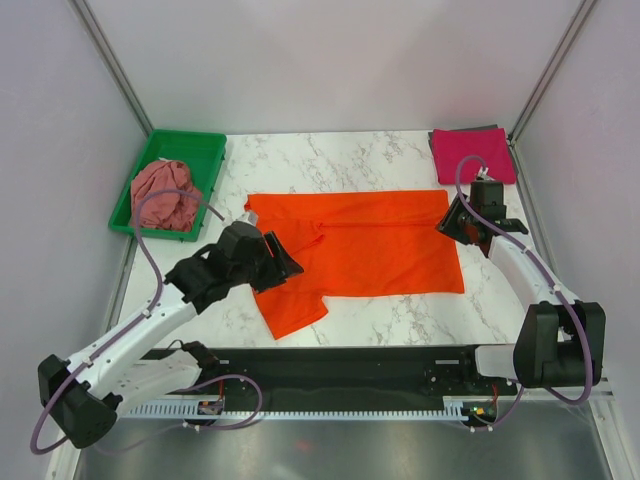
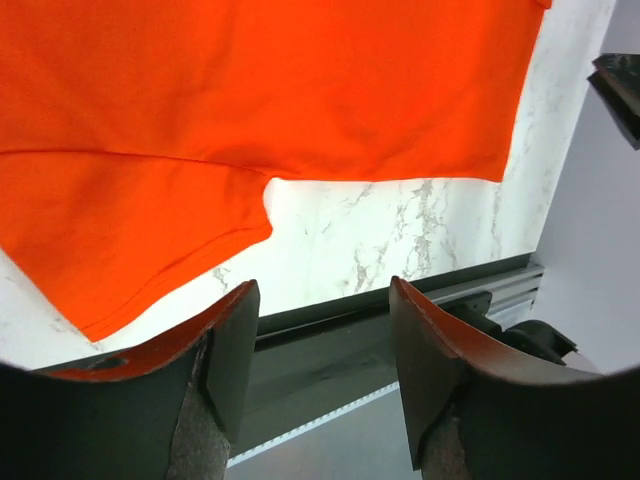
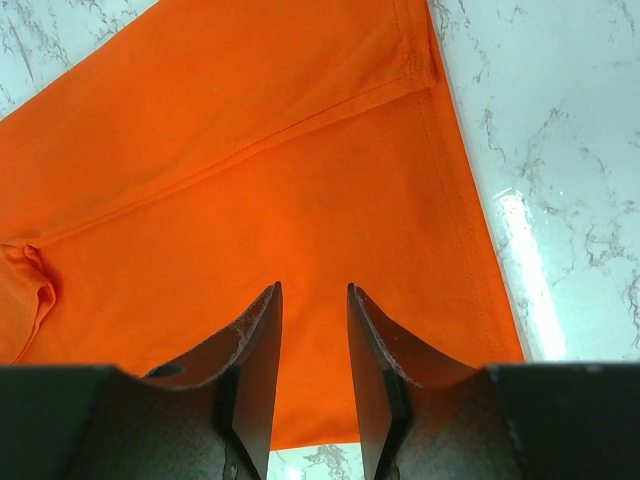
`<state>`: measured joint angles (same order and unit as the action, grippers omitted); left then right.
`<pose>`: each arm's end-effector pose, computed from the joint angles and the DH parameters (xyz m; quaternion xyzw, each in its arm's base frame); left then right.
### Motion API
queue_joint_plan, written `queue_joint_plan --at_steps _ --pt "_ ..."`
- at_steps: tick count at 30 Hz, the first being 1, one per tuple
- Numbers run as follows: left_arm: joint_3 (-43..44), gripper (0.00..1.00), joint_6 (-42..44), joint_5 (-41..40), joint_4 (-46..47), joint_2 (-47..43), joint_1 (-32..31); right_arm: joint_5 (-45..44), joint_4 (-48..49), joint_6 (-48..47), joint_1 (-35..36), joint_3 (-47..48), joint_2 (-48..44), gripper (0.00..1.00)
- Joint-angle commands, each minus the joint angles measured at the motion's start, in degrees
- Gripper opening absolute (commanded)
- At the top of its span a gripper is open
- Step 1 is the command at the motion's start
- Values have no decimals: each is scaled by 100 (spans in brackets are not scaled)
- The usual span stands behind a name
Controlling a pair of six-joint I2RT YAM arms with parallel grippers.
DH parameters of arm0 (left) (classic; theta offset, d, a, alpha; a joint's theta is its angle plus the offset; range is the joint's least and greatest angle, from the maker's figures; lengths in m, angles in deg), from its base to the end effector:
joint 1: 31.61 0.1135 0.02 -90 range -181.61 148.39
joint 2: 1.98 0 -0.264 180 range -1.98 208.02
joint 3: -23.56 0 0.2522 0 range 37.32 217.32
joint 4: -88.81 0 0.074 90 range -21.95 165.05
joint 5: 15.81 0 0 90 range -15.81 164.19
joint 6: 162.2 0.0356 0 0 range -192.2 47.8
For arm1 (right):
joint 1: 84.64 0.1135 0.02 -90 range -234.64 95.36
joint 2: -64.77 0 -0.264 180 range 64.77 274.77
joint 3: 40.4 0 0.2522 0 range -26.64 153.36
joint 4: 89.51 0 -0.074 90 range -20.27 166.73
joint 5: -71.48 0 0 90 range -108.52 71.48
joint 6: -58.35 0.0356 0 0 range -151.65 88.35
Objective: Fold and stack the t-shirts
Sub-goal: Fold the tshirt
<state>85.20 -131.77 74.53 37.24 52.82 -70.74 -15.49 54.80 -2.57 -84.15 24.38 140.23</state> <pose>0.1520 -0.1239 0.2821 -0.1626 0.9085 -0.2938 0.2486 0.2771 0.0043 0.2430 0.2196 0.9018 0.1185 0.3529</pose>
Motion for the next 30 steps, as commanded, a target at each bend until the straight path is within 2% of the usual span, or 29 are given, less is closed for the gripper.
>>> queue_joint_plan --at_steps 1,6,11,17,26,27,28,30 --pt "-102 63 -247 89 71 30 -15 14 -21 -43 -5 39 -190 41" --pt "-954 59 -871 -201 19 -268 -15 -21 -74 -87 -5 65 -234 41" --pt "-1763 59 -872 -201 18 -462 -15 -39 -92 -104 -5 57 -251 41" --pt "-1913 59 -872 -201 18 -6 -24 -74 -92 -104 -5 57 -216 41" --pt "-2045 59 -872 -201 18 179 -112 -118 -92 -113 3 39 -216 41" --pt "-2046 59 -1142 -288 10 197 -121 -118 -109 -122 4 39 -216 41" --pt "-2046 42 -1562 -471 -43 215 -121 -127 -101 -122 -5 39 -207 41" --pt "-2098 39 -1627 -491 -43 223 -147 -136 -101 -113 4 22 -207 41"
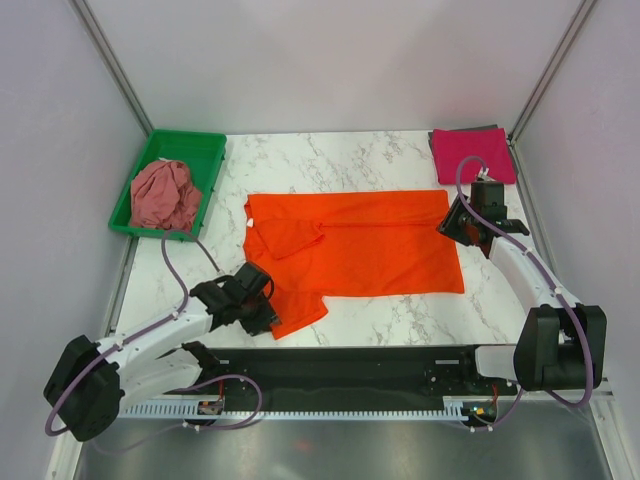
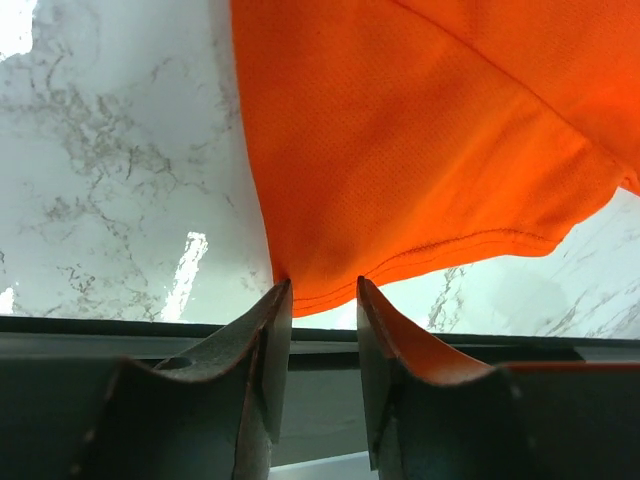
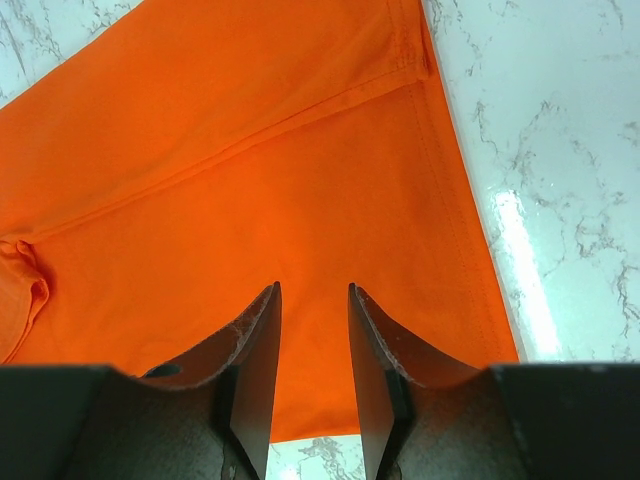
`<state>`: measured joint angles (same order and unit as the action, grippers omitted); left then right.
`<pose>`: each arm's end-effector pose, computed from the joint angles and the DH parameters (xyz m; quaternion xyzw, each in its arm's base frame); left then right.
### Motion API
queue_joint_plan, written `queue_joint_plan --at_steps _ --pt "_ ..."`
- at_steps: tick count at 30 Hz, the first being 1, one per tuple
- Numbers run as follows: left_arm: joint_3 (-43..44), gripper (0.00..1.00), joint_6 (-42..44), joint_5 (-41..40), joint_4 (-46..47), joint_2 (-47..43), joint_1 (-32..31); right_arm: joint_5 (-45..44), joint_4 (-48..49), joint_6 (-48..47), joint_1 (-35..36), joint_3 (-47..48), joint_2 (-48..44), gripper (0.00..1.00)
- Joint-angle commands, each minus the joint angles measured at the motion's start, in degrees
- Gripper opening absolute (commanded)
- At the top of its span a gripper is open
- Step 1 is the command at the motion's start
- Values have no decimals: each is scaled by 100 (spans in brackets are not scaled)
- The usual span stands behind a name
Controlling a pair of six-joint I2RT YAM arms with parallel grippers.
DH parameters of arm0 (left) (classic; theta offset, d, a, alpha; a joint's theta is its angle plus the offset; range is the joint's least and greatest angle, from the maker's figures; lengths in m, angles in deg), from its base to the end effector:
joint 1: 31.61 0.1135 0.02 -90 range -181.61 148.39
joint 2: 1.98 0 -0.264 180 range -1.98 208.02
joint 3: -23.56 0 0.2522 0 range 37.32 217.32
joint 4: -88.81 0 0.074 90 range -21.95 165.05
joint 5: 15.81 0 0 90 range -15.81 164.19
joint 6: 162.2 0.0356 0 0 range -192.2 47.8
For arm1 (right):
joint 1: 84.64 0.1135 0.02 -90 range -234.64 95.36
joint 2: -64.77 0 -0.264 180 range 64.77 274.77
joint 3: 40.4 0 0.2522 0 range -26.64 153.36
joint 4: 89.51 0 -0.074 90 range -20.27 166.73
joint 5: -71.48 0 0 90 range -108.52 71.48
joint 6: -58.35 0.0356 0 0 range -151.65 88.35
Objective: Fold and stack the t-shirts
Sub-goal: Fold the tshirt
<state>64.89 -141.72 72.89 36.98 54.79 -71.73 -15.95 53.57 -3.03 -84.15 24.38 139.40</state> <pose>0.1235 -0.1030 0.1661 -0.2509 0.9477 -0.1546 0.1226 0.2735 0.0039 0.2451 0.2179 0.9036 0.1127 0.3512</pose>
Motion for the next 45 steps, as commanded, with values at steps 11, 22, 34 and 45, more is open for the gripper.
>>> queue_joint_plan --at_steps 11,22,34,45 --pt "-15 39 -651 -371 -26 335 -189 -116 39 -85 3 -14 -142 41" --pt "-59 35 -739 -353 -70 317 -330 -134 48 -94 4 -49 -124 41" --pt "555 10 -712 -415 -61 71 -453 -406 -1059 1109 -14 -268 -396 41" --pt "1004 10 -712 -415 -61 -87 -436 -722 -1279 1436 -611 -1138 -845 43"
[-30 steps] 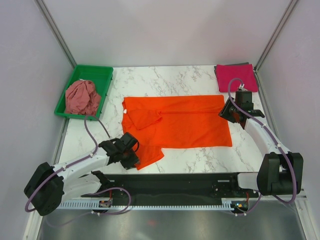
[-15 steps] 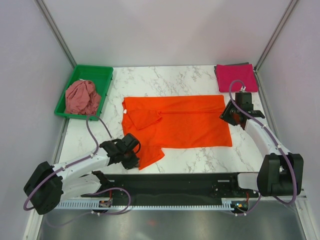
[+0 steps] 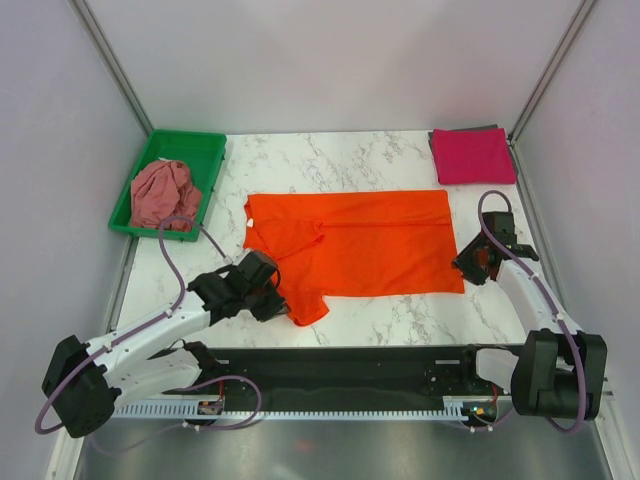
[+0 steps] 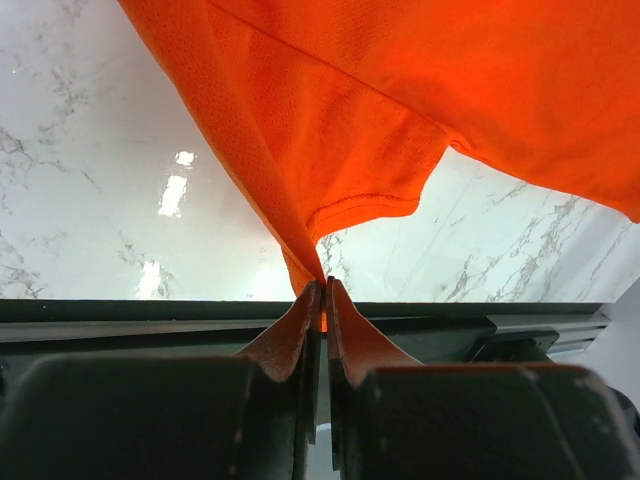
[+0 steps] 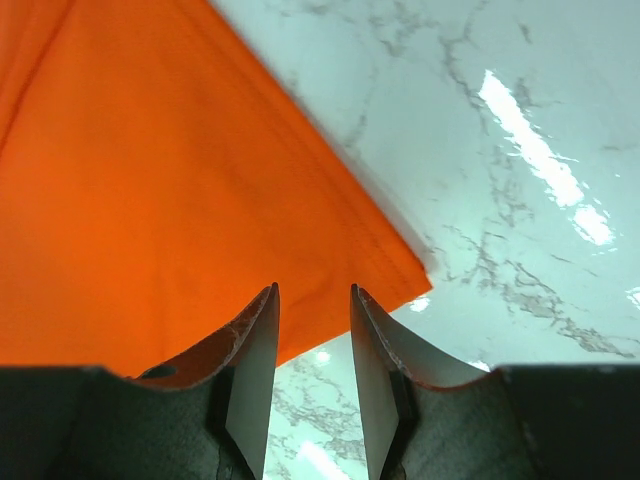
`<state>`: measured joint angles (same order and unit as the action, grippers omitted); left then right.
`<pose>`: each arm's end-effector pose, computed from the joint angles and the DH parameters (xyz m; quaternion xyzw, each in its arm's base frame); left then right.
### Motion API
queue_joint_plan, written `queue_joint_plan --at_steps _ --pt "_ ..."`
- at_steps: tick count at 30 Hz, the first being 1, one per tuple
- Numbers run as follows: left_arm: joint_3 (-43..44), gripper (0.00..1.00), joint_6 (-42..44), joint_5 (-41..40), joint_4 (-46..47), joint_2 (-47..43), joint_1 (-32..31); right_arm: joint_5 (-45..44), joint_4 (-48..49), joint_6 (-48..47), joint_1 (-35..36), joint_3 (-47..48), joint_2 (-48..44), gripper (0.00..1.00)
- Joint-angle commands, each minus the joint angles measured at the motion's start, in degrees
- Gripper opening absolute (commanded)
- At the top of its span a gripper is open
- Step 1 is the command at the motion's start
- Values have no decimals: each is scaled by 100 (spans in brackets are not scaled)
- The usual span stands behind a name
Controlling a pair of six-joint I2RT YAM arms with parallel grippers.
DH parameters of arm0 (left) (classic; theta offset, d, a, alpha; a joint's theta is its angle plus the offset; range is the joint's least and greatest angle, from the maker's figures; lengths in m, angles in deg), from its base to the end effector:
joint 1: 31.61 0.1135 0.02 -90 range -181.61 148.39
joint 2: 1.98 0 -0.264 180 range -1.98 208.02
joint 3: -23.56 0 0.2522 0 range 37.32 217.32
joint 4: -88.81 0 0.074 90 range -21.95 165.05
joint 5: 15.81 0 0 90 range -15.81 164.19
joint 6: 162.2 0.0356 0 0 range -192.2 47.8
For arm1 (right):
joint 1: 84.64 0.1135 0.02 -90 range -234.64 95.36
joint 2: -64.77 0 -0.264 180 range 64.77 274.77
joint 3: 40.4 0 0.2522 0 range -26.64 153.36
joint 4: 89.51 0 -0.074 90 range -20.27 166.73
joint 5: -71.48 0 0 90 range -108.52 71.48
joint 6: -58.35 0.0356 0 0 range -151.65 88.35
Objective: Fold and stack the t-shirts
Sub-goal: Fold the tshirt
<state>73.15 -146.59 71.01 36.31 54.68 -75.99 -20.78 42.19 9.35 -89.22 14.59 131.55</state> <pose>0.1305 -0.1250 0.2086 -0.2568 0.9298 -0.2121 0.1566 0.2166 -0.0188 0.2096 0.3789 0.8886 0.0625 0.2510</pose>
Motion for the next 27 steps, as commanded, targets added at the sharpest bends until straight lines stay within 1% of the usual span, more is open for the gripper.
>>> queue_joint_plan --at_steps 1,4,5,6,15,20,23,25,26,27 --pt "161 10 -225 -227 7 -85 -18 -292 -140 199 -200 -246 -78 43" --pt "152 10 -225 -227 7 -103 -9 -345 -105 330 -254 -379 -95 43" --pt "161 2 1202 -331 -2 -120 -9 -328 -88 374 -254 -414 -87 43" --pt "195 2 1251 -1107 24 -121 -9 -310 -18 444 -254 -458 -78 43" --pt "275 2 1322 -1194 42 -129 -9 -520 405 664 -254 -775 54 43" --pt "257 2 1313 -1246 60 -103 -9 -679 650 699 -254 -871 221 41" --pt "310 2 1331 -1255 68 -50 -18 -609 835 726 -254 -968 335 33" --pt "389 2 1383 -1255 68 -15 -9 -722 835 673 -254 -977 388 21" --pt "407 2 1401 -1264 68 -15 -9 -758 801 604 -254 -968 379 8" --pt "468 2 1418 -1273 51 -24 -9 -776 774 568 -254 -951 344 2"
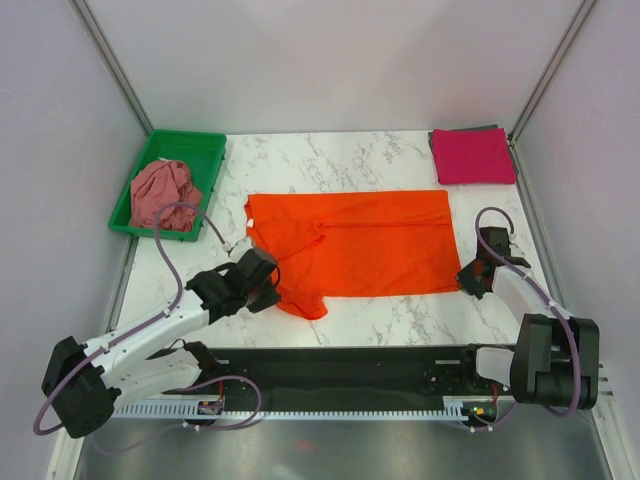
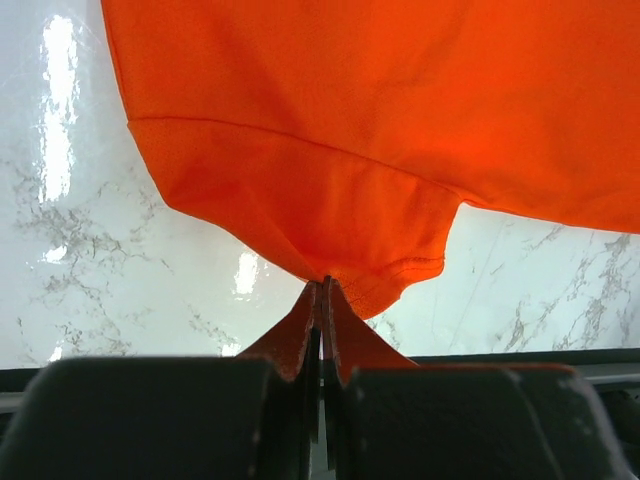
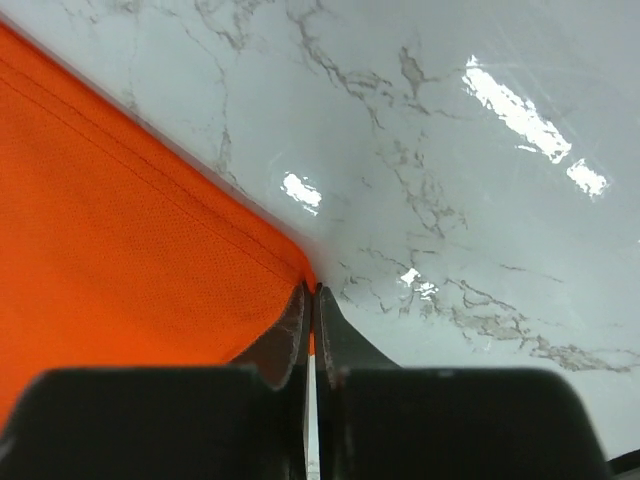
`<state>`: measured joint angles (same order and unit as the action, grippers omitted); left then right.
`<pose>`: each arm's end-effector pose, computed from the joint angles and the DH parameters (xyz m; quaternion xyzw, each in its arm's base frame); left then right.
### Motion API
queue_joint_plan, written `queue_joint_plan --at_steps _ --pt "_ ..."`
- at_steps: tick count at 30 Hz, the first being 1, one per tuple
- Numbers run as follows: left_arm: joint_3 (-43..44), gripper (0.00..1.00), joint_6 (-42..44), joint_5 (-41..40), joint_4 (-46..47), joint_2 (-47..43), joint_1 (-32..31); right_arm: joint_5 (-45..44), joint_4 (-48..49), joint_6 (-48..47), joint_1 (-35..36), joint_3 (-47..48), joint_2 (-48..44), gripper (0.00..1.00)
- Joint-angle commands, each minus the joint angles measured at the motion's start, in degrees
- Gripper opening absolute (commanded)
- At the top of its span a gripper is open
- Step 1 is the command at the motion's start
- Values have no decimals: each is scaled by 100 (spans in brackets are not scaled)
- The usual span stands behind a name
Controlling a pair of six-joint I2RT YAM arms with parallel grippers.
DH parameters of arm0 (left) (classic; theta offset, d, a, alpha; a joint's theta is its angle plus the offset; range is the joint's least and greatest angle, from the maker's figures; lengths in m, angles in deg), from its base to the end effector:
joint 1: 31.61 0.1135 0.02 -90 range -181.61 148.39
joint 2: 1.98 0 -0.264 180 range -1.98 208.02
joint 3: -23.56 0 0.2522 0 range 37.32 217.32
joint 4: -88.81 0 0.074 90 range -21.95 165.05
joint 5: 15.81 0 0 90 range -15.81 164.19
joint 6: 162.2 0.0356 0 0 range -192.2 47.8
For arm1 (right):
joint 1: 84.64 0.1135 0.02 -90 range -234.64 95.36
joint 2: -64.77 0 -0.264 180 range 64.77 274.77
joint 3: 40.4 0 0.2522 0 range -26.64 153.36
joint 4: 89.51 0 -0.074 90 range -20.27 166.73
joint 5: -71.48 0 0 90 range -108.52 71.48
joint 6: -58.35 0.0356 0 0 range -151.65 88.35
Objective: Fold and stack the t-shirts
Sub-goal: Fold the tshirt
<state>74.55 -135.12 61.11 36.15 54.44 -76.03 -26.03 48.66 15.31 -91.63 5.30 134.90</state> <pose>0.1360 -0.1220 0.2173 -0.1844 0.9378 -0.1551 0.2500 0.2018 -0.0294 0.1574 0.4550 0.8642 0.0099 0.2148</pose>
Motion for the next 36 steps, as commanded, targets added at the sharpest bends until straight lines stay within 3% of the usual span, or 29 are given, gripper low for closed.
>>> queue_joint_plan --at_steps 1,7,14,28,36 --pt "363 2 332 -335 75 -17 13 -251 92 -72 -14 22 -25 0" --pt "653 2 745 -292 75 -9 433 -154 -66 -415 -14 286 -429 0" --pt "1031 2 1316 -72 92 272 1155 -31 -84 -749 -5 778 -219 0" --pt "1980 2 2283 367 488 1573 2332 232 92 -1391 13 2219 1468 0" --pt "2385 2 2687 675 673 2451 2719 -118 -93 -1549 285 3062 2241 0"
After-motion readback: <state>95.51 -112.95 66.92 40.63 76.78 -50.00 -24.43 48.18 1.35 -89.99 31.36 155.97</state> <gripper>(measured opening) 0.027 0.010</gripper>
